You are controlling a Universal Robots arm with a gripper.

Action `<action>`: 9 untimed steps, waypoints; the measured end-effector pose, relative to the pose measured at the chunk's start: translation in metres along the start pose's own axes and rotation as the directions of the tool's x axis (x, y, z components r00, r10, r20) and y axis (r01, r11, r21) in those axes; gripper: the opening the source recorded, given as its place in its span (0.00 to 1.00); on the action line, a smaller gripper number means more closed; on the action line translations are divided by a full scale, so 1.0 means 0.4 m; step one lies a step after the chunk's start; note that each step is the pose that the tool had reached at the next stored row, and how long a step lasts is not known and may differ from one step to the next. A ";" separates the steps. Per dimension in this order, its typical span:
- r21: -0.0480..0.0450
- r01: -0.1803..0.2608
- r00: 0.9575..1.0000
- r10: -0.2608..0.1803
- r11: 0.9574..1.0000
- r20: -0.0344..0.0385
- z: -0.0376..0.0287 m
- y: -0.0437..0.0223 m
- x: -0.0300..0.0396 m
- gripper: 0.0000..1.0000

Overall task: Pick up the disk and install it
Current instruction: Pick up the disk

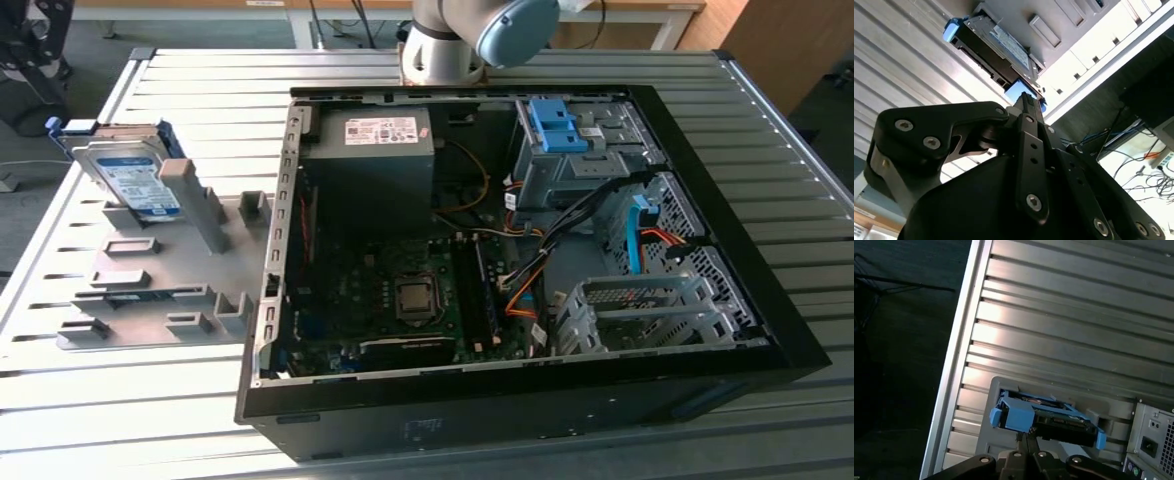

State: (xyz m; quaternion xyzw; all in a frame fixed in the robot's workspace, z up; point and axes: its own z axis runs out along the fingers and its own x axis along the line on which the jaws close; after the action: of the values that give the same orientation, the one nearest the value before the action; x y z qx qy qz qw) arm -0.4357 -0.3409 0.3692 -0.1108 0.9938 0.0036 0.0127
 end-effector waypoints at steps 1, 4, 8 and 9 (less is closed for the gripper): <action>-0.001 0.019 1.000 -0.019 1.000 0.000 0.000 0.000 0.000 0.11; -0.002 0.068 0.998 -0.068 0.998 0.000 0.000 0.000 0.000 0.11; -0.002 0.081 0.997 -0.081 0.997 0.000 0.001 0.000 0.000 0.11; -0.002 0.081 0.997 -0.081 0.997 0.000 0.001 0.000 0.000 0.11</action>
State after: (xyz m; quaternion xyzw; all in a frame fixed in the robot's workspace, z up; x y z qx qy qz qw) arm -0.4357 -0.3410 0.3690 -0.1512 0.9884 0.0042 0.0126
